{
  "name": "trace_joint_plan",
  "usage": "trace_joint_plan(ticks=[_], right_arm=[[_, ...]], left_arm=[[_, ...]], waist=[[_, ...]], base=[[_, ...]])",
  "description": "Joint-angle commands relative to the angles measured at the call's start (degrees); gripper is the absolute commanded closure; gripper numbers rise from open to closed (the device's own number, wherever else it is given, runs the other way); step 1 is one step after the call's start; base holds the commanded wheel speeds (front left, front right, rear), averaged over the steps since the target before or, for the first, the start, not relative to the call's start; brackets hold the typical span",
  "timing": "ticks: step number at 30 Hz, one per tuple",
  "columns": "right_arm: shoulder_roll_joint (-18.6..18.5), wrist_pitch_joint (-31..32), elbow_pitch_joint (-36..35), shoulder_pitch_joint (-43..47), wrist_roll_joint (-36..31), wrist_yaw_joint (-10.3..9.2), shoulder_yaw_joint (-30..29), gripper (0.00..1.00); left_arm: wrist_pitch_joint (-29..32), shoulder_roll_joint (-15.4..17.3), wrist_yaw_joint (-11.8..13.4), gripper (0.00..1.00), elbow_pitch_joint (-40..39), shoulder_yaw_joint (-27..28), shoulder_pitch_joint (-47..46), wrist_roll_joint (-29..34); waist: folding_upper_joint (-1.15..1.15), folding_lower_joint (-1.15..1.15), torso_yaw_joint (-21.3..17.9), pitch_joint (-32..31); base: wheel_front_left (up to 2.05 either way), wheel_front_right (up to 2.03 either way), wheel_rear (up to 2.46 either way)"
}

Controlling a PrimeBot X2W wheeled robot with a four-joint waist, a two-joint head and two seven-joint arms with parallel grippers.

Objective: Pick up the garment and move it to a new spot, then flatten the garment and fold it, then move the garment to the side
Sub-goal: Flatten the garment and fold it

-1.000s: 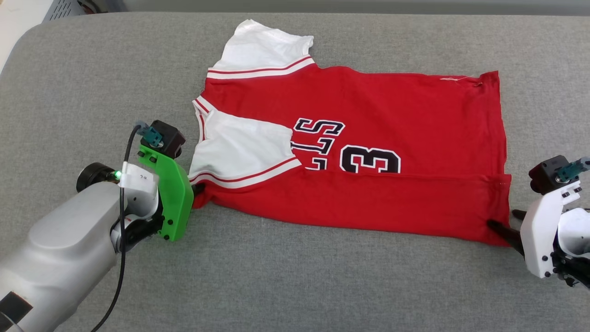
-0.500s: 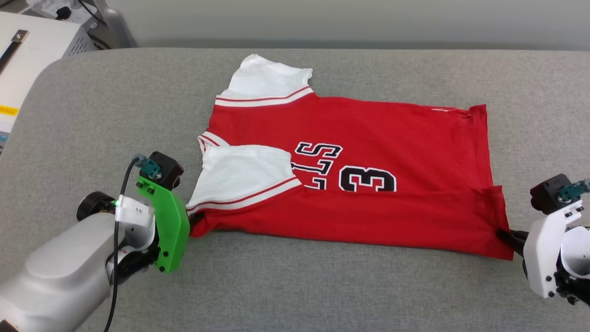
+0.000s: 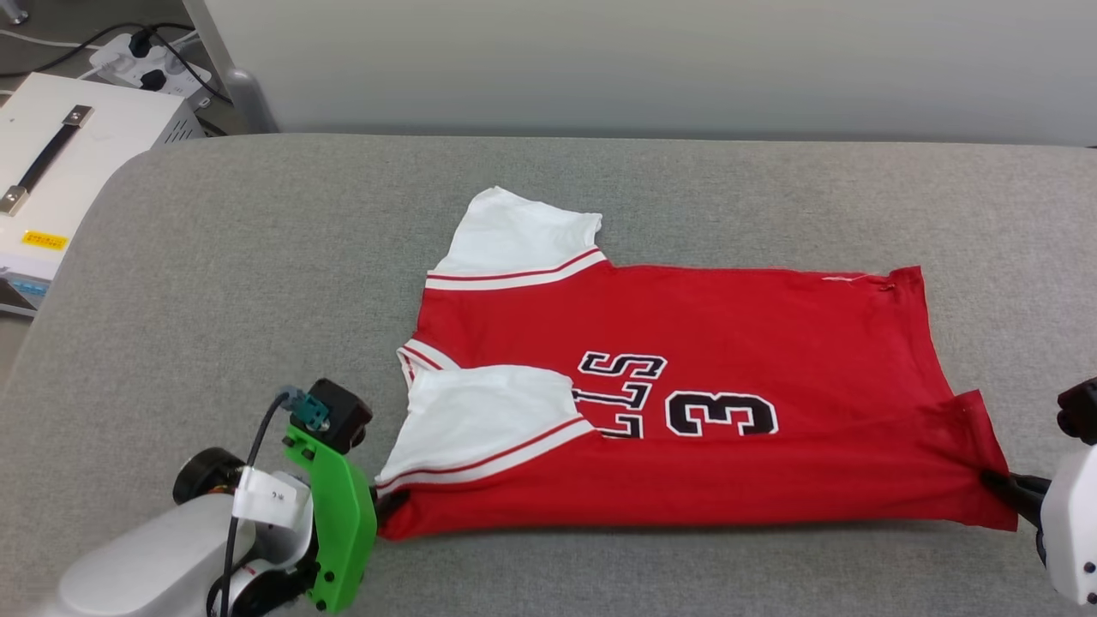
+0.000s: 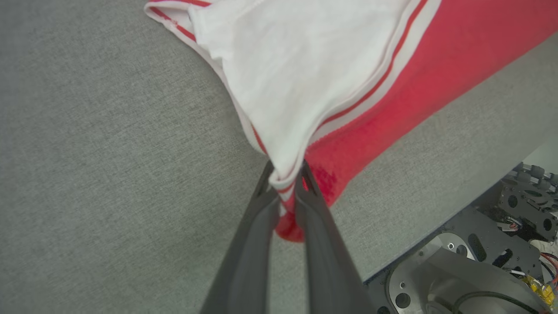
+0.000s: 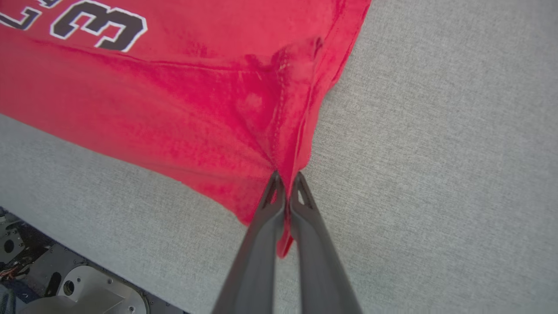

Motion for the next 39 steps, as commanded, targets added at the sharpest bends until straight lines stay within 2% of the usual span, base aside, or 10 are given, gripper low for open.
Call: trace_joint_plan(ticks=[1, 8, 16, 17, 18, 19, 22, 26, 33, 39], right_arm=[[0.1, 0.5, -0.3, 1.2, 0.5, -0.04, -0.9, 1.00], [3.4, 2.5, -0.5, 2.1, 0.4, -0.04, -3.2, 1.00], [6.9, 1.8, 4.0, 0.6, -1.3, -0.04, -2.1, 0.98], [7.2, 1.4, 4.5, 0.5, -1.3, -0.04, -2.1, 0.80], [7.4, 0.8, 4.8, 0.5, -1.4, -0.04, -2.2, 0.63], [7.6, 0.0, 5.0, 0.4, -1.7, -0.04, -2.4, 0.00], [7.9, -2.9, 5.2, 0.5, -2.8, -0.04, -3.4, 0.00], [9.1, -10.9, 4.7, 0.3, -5.9, -0.04, -7.8, 0.00], [15.2, -23.4, 2.6, -0.5, -14.0, -0.04, -15.5, 0.00], [20.3, -28.1, -2.1, -1.1, -19.1, -0.04, -18.9, 0.00]], left_arm=[[-0.4, 0.7, 0.9, 1.00, -0.2, 0.0, 1.1, -0.8], [-1.4, -0.4, 2.1, 1.00, 0.3, 0.3, 2.7, -2.0], [-2.0, -3.3, 0.2, 1.00, 6.6, 0.3, 2.9, -3.2], [-2.3, -3.6, 0.0, 0.69, 7.2, 0.3, 2.9, -3.1], [-2.7, -3.8, -0.1, 0.00, 7.6, 0.5, 2.8, -3.1], [-3.3, -3.8, -0.1, 0.00, 8.0, 0.7, 2.7, -2.8], [-4.7, -3.3, -0.2, 0.00, 8.4, 1.6, 2.3, -2.9], [-6.4, -1.5, 0.5, 0.00, 8.0, 3.4, 0.5, -2.4], [-9.6, 0.1, 1.5, 0.00, 7.3, 7.4, -6.3, -0.1], [-10.1, -0.6, 1.5, 0.00, 8.8, 9.8, -14.2, 2.5]], waist=[[0.00, 0.00, 0.0, 0.2], [0.00, 0.00, -0.1, 2.8], [0.00, 0.00, 0.0, 4.4], [0.00, 0.00, 0.1, 4.3], [0.00, 0.00, 0.1, 4.1], [0.00, 0.00, 0.2, 3.7], [0.00, 0.00, 0.3, 2.6], [0.00, 0.00, 0.3, 1.1], [0.00, 0.00, -0.7, 1.0], [0.00, 0.00, -2.8, 3.6]], base=[[0.00, 0.00, 0.00], [0.00, 0.00, 0.00], [0.00, 0.00, 0.00], [0.00, 0.00, 0.00], [0.00, 0.00, 0.00], [0.00, 0.00, 0.00], [0.00, 0.00, 0.00], [0.00, 0.00, 0.00], [0.00, 0.00, 0.00], [0.00, 0.00, 0.00]])
